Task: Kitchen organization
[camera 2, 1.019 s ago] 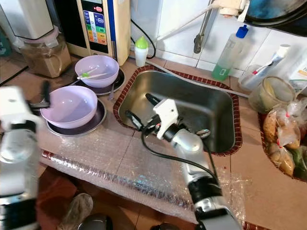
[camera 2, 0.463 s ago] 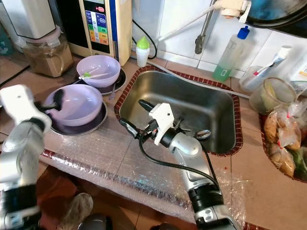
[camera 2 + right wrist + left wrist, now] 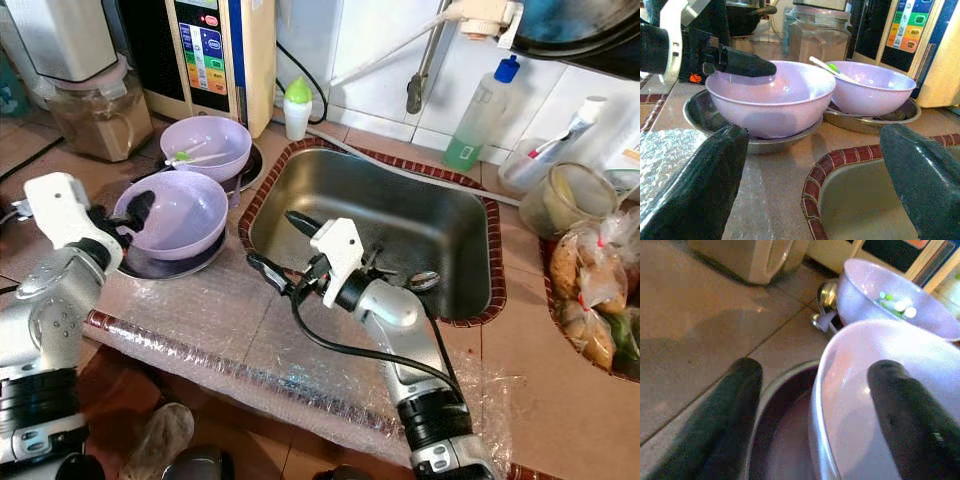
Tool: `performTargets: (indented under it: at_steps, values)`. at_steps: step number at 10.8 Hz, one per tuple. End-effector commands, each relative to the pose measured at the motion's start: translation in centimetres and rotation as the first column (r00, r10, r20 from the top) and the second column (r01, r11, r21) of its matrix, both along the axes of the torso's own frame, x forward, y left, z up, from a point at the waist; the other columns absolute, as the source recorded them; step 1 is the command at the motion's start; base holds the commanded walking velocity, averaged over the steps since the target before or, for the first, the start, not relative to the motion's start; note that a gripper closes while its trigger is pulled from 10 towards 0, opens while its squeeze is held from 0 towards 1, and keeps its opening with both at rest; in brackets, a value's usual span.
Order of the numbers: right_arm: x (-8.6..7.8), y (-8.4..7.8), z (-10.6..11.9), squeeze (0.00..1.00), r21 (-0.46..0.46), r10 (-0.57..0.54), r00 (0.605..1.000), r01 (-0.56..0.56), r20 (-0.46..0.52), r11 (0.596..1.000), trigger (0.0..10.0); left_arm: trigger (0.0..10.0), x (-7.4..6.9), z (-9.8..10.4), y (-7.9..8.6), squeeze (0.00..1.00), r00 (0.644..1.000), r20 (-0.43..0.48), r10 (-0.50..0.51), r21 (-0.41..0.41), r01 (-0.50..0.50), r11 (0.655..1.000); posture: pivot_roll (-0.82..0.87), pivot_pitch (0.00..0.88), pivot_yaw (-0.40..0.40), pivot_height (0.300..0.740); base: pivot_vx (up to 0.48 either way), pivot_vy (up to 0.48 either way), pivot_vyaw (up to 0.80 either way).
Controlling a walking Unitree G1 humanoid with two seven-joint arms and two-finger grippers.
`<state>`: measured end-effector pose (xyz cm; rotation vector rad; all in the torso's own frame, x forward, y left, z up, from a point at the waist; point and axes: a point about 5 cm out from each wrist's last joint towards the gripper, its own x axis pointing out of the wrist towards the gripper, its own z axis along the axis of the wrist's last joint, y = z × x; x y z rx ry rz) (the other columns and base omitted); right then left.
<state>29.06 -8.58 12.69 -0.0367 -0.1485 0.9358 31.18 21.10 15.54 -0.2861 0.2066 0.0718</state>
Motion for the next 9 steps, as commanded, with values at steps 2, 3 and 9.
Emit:
performTargets:
  at_steps: [2, 3, 9]
  values:
    - [0.1, -0.3, 0.3, 0.0, -0.031, -0.013, 1.0, 0.014, 0.027, 0.999, 10.0, 0.0, 0.3, 0.2, 0.1, 0.0, 1.0, -0.005, 0.006, -0.052, -0.007, 0.999, 0.05, 0.0, -0.05, 0.74, 0.0, 0.0, 0.0]
    - [0.2, -0.4, 0.3, 0.0, -0.029, -0.024, 0.999, 0.025, 0.027, 0.999, 10.0, 0.0, 0.3, 0.3, 0.3, 0.0, 1.0, -0.009, 0.007, -0.048, -0.007, 0.999, 0.04, 0.0, -0.048, 0.74, 0.0, 0.0, 0.0]
    - [0.2, -0.3, 0.0, 0.0, -0.058, -0.002, 1.0, 0.003, 0.016, 0.998, 10.0, 0.0, -0.9, -0.2, 0.5, 0.0, 0.987, -0.073, -0.145, 0.019, 0.147, 0.989, 0.04, 0.0, -0.05, 0.74, 0.0, 0.0, 0.0]
